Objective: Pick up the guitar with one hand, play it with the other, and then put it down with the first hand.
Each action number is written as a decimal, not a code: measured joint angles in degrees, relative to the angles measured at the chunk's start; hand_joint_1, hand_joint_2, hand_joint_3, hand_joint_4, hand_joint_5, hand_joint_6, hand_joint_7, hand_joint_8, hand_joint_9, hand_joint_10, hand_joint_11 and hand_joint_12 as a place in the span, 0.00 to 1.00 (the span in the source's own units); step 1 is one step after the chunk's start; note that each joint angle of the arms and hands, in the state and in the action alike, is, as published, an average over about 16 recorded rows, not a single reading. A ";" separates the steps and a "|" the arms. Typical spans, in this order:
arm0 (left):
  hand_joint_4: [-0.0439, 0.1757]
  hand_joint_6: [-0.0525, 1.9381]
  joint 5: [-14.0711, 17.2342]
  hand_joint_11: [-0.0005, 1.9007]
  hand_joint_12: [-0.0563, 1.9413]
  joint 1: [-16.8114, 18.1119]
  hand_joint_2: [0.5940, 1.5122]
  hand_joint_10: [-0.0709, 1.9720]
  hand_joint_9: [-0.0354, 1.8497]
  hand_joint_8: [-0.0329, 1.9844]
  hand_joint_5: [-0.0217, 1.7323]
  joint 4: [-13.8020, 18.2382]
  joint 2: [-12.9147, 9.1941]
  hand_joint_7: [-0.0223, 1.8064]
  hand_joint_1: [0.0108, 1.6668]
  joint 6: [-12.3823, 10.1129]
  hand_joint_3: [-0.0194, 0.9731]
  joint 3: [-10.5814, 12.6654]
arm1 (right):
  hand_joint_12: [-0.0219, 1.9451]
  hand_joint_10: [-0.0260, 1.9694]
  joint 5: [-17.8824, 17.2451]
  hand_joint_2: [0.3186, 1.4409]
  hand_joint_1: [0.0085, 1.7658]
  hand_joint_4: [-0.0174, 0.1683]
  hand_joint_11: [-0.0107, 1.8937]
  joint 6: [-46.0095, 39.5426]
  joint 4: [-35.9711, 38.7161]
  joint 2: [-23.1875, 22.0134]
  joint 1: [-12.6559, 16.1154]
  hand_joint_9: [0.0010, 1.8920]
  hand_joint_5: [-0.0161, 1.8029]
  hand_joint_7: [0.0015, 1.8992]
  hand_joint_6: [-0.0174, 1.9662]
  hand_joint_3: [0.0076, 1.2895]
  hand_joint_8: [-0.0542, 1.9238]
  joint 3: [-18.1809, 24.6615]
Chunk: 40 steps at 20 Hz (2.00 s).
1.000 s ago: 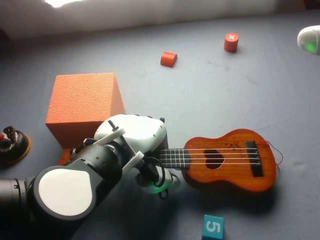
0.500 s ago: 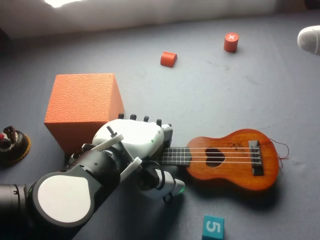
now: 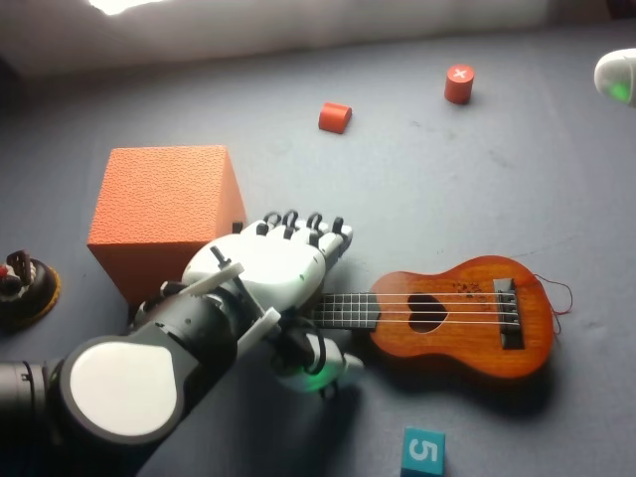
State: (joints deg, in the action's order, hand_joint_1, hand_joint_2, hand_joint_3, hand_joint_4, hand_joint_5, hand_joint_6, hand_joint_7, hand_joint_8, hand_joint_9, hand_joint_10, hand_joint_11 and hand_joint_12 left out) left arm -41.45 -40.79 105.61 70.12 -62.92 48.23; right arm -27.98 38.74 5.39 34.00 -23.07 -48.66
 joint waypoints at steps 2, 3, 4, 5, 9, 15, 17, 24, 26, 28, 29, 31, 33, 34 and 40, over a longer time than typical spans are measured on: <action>0.33 0.08 0.42 0.01 0.33 0.61 0.46 0.18 0.05 0.10 0.04 -0.34 -0.37 0.05 0.38 0.29 0.02 -0.08 | 0.01 0.03 0.00 0.93 0.01 0.08 0.02 0.00 0.00 0.00 0.00 0.02 0.07 0.03 0.03 0.01 0.04 0.00; 0.34 0.05 0.70 0.01 0.27 1.02 0.45 0.14 0.04 0.07 0.03 -0.61 -0.60 0.05 0.38 0.56 0.03 -0.12 | 0.01 0.03 0.00 0.93 0.01 0.08 0.02 0.00 0.00 0.00 0.00 0.02 0.07 0.03 0.03 0.01 0.04 0.00; 0.36 0.04 1.02 0.01 0.22 1.51 0.44 0.10 0.04 0.04 0.03 -0.96 -0.86 0.04 0.38 0.93 0.03 -0.17 | 0.01 0.03 0.00 0.94 0.01 0.08 0.02 0.00 0.00 0.00 0.00 0.02 0.07 0.03 0.03 0.01 0.04 0.01; 0.37 0.03 1.36 0.01 0.17 2.09 0.43 0.08 0.04 0.03 0.03 -1.36 -1.15 0.03 0.38 1.37 0.03 -0.21 | 0.01 0.03 0.00 0.94 0.01 0.08 0.02 0.00 0.00 0.00 0.00 0.02 0.07 0.03 0.03 0.01 0.04 0.01; 0.40 0.03 2.87 0.01 0.09 5.47 0.42 0.04 0.04 0.02 0.03 -4.05 -2.53 0.03 0.36 4.64 0.03 -0.46 | 0.02 0.03 0.00 0.94 0.01 0.08 0.02 0.00 0.00 0.00 0.00 0.02 0.07 0.03 0.03 0.01 0.04 0.01; 0.33 0.10 4.88 0.05 0.37 14.41 0.53 0.21 0.13 0.11 0.13 -16.37 -5.39 0.16 0.29 18.84 0.03 -1.07 | 0.31 0.17 -0.01 0.94 0.02 0.08 0.02 0.00 0.09 -0.01 0.01 0.08 0.12 0.11 0.08 0.01 0.08 0.04; 0.30 0.17 5.15 0.09 0.47 18.35 0.59 0.28 0.18 0.17 0.17 -22.80 -6.43 0.22 0.28 26.00 0.03 -1.24 | 0.43 0.26 -0.02 0.94 0.04 0.08 0.05 0.00 0.20 -0.01 0.01 0.11 0.14 0.15 0.15 0.01 0.15 0.06; 0.20 0.53 4.68 0.27 0.87 33.15 0.77 0.65 0.40 0.50 0.31 -47.57 -9.70 0.44 0.35 54.74 0.02 -1.84 | 0.85 0.62 -0.87 0.95 0.24 0.08 0.19 -0.25 3.69 0.26 -0.12 0.26 0.24 0.31 0.46 0.01 0.47 -0.31; 0.21 0.63 4.02 0.33 0.93 36.72 0.80 0.75 0.45 0.60 0.35 -53.66 -10.50 0.49 0.39 61.77 0.02 -2.18 | 0.95 0.73 -1.28 0.94 0.31 0.08 0.24 -1.23 6.85 0.56 -0.18 0.30 0.27 0.34 0.56 0.01 0.57 -0.77; 0.21 0.71 3.29 0.38 0.94 39.75 0.82 0.80 0.48 0.68 0.36 -58.54 -11.12 0.51 0.44 67.41 0.02 -2.47 | 0.98 0.81 -1.82 0.94 0.39 0.08 0.28 -2.66 10.97 0.99 -0.27 0.33 0.28 0.36 0.66 0.01 0.67 -1.35; 0.22 0.75 2.95 0.40 0.95 41.05 0.83 0.82 0.49 0.72 0.36 -60.41 -11.36 0.52 0.46 69.64 0.02 -2.59 | 0.98 0.83 -2.14 0.94 0.43 0.09 0.30 -3.43 13.31 1.24 -0.32 0.34 0.29 0.37 0.70 0.01 0.72 -1.67; 0.22 0.80 2.36 0.42 0.97 43.16 0.83 0.85 0.51 0.76 0.36 -63.08 -11.73 0.52 0.50 72.98 0.02 -2.82 | 0.98 0.85 -2.96 0.93 0.49 0.10 0.34 -5.07 18.24 1.78 -0.42 0.36 0.30 0.37 0.75 0.01 0.79 -2.29; 0.22 0.83 1.87 0.44 0.99 44.72 0.82 0.89 0.52 0.79 0.37 -64.74 -12.03 0.53 0.53 75.27 0.02 -3.06 | 0.98 0.87 -4.05 0.93 0.55 0.10 0.36 -6.84 23.40 2.38 -0.53 0.37 0.30 0.37 0.79 0.01 0.82 -2.92; 0.22 0.83 1.66 0.44 0.99 45.31 0.82 0.90 0.52 0.81 0.37 -65.26 -12.17 0.53 0.54 76.08 0.02 -3.18 | 0.98 0.88 -4.60 0.92 0.57 0.11 0.37 -7.74 25.94 2.71 -0.57 0.37 0.30 0.37 0.81 0.01 0.83 -3.23; 0.24 0.82 0.60 0.44 0.99 46.76 0.81 0.89 0.52 0.79 0.37 -66.07 -12.54 0.52 0.53 76.86 0.02 -3.72 | 0.98 0.89 -7.07 0.93 0.58 0.13 0.36 -12.95 38.63 4.42 -0.63 0.37 0.28 0.37 0.85 0.01 0.82 -4.68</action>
State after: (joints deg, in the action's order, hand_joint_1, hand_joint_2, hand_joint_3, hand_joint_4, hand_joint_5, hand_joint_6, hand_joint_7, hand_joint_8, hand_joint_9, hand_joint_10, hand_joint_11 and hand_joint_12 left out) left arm -40.85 5.97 39.53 57.59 13.94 44.51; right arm -35.05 25.79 44.02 38.42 -23.70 -53.34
